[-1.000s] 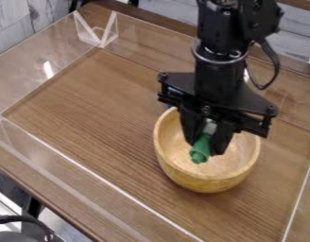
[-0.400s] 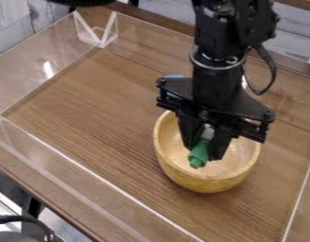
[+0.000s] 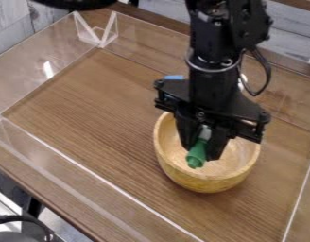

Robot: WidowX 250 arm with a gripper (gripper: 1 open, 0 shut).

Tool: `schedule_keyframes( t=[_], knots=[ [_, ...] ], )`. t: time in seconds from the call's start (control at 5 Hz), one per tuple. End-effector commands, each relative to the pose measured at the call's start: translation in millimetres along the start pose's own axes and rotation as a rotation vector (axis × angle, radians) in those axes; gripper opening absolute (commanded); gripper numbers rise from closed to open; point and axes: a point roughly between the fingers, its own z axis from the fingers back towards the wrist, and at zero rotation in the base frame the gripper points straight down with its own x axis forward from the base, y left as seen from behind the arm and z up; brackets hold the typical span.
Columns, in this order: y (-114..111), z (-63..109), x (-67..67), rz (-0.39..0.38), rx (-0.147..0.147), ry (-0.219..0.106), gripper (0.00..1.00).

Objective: Put the green marker in the brown bowl

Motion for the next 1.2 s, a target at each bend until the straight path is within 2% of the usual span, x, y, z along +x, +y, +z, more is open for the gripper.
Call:
schedule_keyframes(
  t=[0.0, 1.0],
  knots=[
    [1.1, 7.1, 6.7, 0.010, -0.018, -0.043, 0.00],
    [2.5, -1.6, 10.6, 0.008, -0.028, -0.058, 0.00]
  ],
)
